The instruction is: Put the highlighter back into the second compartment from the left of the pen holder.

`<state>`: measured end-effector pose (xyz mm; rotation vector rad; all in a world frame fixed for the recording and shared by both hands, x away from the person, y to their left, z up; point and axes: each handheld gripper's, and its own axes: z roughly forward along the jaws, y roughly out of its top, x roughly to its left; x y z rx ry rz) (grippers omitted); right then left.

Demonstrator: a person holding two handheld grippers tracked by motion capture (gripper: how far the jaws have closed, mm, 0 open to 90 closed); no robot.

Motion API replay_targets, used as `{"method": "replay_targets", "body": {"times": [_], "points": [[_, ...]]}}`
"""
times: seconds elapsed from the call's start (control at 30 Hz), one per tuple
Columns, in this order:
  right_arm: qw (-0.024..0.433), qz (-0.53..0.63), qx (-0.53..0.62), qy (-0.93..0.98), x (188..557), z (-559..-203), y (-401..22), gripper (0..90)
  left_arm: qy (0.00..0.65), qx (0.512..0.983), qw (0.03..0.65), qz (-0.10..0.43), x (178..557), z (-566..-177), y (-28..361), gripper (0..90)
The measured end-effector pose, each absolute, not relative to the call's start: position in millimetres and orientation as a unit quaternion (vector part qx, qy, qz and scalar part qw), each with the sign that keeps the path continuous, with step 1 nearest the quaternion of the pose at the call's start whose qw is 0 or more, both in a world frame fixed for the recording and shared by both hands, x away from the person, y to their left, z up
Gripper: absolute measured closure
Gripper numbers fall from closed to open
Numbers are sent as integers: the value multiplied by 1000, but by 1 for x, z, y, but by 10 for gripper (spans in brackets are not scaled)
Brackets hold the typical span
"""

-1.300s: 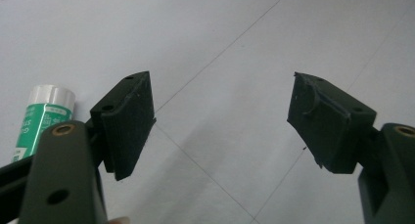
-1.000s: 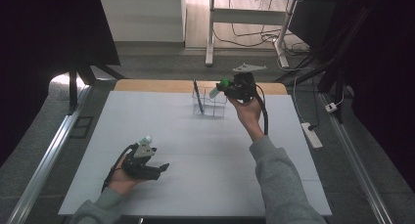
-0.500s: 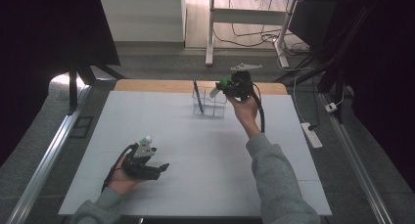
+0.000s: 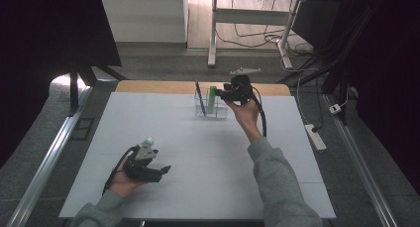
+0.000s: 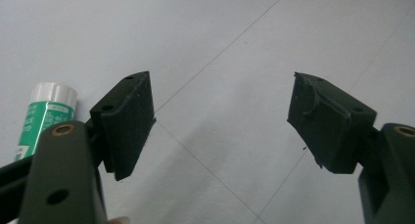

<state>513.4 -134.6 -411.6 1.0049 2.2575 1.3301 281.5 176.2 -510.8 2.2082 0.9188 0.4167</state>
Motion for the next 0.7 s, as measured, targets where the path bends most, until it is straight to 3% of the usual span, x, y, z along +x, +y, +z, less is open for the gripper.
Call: {"method": "replay_targets", "body": {"times": [0.7], "points": [[134,489,330,796,463,-431,-167,429,358,850,349,163,281,-510,177,245]]}}
